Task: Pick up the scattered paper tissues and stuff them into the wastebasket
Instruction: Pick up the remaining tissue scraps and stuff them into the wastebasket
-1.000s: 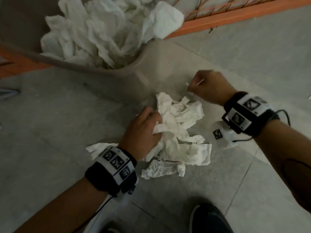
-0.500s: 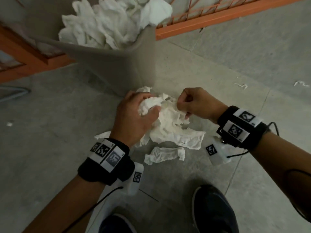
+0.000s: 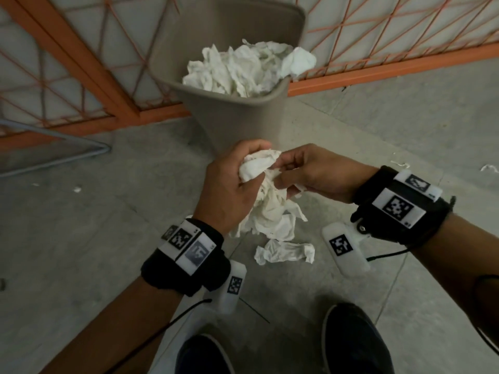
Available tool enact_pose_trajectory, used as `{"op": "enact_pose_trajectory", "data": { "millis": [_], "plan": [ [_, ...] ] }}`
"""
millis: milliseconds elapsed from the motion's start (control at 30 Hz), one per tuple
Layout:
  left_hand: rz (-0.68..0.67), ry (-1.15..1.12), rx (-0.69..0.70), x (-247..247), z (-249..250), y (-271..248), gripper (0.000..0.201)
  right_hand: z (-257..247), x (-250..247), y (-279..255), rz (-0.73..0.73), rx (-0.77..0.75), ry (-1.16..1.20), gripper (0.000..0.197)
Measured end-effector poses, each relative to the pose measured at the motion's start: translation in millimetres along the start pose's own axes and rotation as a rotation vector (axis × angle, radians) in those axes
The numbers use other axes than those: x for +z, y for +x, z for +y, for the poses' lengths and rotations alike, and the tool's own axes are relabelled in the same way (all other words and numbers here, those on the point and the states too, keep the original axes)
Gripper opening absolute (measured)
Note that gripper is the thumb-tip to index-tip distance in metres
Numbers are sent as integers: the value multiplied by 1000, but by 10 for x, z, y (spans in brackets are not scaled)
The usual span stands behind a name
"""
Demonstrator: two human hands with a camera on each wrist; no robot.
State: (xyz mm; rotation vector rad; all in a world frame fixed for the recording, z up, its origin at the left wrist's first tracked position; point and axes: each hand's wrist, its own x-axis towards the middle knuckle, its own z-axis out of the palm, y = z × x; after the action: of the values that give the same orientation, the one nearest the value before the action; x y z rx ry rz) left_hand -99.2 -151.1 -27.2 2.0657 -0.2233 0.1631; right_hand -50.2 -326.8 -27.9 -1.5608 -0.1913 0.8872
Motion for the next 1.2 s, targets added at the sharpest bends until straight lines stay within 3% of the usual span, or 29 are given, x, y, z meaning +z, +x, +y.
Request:
{"op": "enact_pose_trajectory", "data": {
  "millis": [100, 233, 400, 633, 733, 800, 900, 1000, 1066, 1133, 1200],
  "plan": [
    [-17, 39, -9, -48, 33, -67, 31, -72, 62, -46, 75, -58, 7, 21],
    [-109, -101, -146, -203, 200, -70, 39, -286, 104, -151, 89, -175, -20, 20],
    [-89, -146, 14, -551, 585, 206, 30, -823, 122, -264, 102, -334, -68, 17],
    [58, -66, 271, -918, 1164, 812, 17, -1753, 50, -351, 166, -599, -131, 21],
    [170, -31, 333, -1014, 1268, 1124, 27, -2071, 7, -251, 208, -686, -188, 24],
    [224, 2, 300, -1044, 1244, 1352, 34, -2205, -35, -117, 263, -702, -217, 28],
    [228, 128, 213, -1023, 1098, 1587, 35, -2240, -136, 139, 331, -613, -208, 28],
    [46, 216, -17, -913, 859, 1638, 43, -2057, -248, 392, 405, -404, -385, 24],
    [-85, 273, -162, -819, 672, 1622, 49, -1872, -294, 502, 390, -271, -657, 7],
    [-212, 561, -254, -764, 550, 1584, 47, -1727, -301, 588, 375, -204, -995, 25],
    [-350, 897, -207, -759, 461, 1615, 41, -1633, -258, 655, 341, -161, -1203, 33]
  ]
}}
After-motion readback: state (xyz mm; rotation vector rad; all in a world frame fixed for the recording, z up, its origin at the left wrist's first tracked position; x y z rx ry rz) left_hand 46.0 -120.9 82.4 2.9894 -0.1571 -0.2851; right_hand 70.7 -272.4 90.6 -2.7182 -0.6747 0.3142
